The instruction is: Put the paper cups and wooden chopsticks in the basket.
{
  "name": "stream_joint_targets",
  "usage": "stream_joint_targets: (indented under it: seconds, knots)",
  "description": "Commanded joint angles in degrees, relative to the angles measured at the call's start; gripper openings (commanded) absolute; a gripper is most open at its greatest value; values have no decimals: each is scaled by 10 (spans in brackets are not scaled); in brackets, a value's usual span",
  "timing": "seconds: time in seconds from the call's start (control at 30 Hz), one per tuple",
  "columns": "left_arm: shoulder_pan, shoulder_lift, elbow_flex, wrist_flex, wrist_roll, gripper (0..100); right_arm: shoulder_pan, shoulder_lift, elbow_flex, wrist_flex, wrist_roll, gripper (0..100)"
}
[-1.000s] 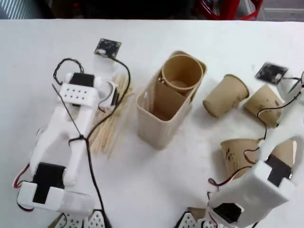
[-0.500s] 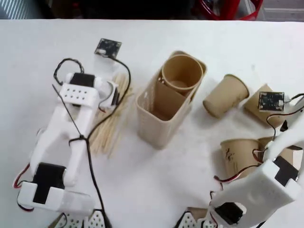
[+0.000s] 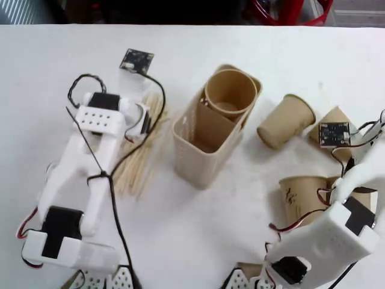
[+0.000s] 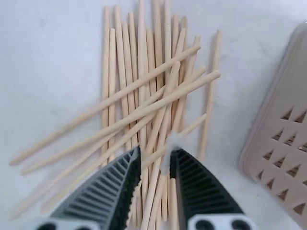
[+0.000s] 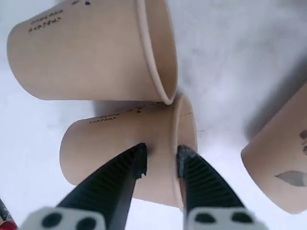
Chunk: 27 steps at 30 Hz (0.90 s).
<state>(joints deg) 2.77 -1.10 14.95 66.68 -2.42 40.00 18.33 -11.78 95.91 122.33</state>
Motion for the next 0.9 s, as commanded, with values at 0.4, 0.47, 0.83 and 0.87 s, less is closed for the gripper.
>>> stream_joint_targets:
  seconds: [0.4,0.47,0.83,0.87]
  knots:
    - [-3,-22,-4,-10,5,120,58,-36,-236,25,-269,19]
    - [-1,-22,-4,-11,5,120,51,-51,-270,25,-374,19]
    - [-5,-21,4,-36,6,120,-124,-309,-291,26,-738,18]
    - [-5,-22,11,-44,6,120,-163,-337,-291,26,-772,18]
